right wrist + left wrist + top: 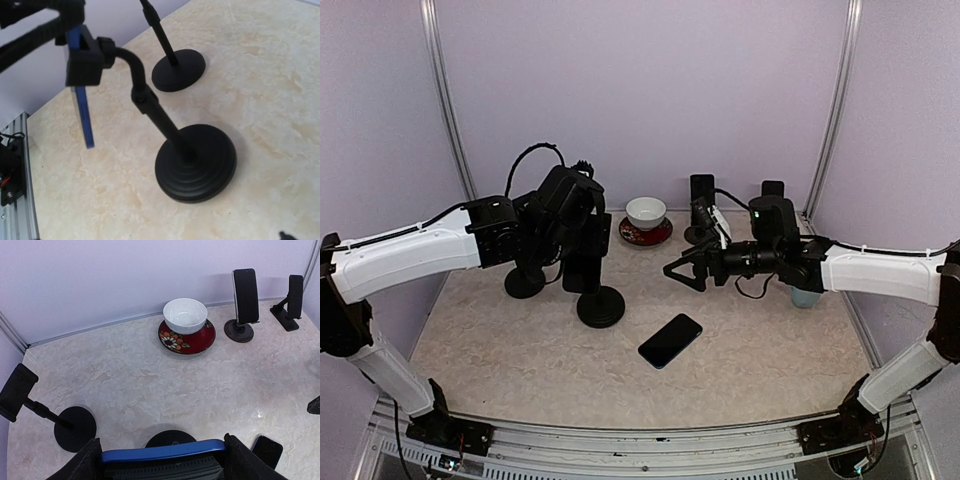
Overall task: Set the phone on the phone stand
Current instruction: Pick up the phone stand with the phone from the center of the board, then place the phone stand with the phone at the corner of the board.
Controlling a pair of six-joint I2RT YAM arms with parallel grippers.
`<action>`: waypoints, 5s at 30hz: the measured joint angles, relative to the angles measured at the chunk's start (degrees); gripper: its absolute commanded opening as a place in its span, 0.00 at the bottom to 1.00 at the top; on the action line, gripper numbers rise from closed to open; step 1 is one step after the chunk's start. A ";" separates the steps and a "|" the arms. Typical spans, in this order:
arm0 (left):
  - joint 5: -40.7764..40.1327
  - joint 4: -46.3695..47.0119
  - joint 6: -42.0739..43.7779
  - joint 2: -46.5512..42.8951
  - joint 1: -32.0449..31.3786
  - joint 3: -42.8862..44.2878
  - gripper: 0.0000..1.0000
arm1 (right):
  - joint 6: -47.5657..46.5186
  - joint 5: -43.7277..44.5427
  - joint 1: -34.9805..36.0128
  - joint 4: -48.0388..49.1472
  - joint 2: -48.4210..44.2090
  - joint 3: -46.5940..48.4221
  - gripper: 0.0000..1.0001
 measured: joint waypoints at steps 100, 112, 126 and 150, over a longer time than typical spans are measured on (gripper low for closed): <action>20.57 14.93 18.69 33.51 32.98 33.79 0.47 | 0.02 4.98 -1.46 27.21 -18.08 -41.40 1.00; 20.11 15.72 18.43 34.71 33.24 34.91 0.63 | 0.02 4.85 -1.46 27.47 -16.06 -41.40 1.00; 18.80 16.98 17.25 35.54 33.42 35.54 0.85 | 0.02 4.85 -1.46 27.50 -16.00 -41.40 1.00; 20.35 20.96 14.56 29.66 33.75 34.07 0.99 | 0.00 4.83 -1.46 27.45 -13.64 -41.20 1.00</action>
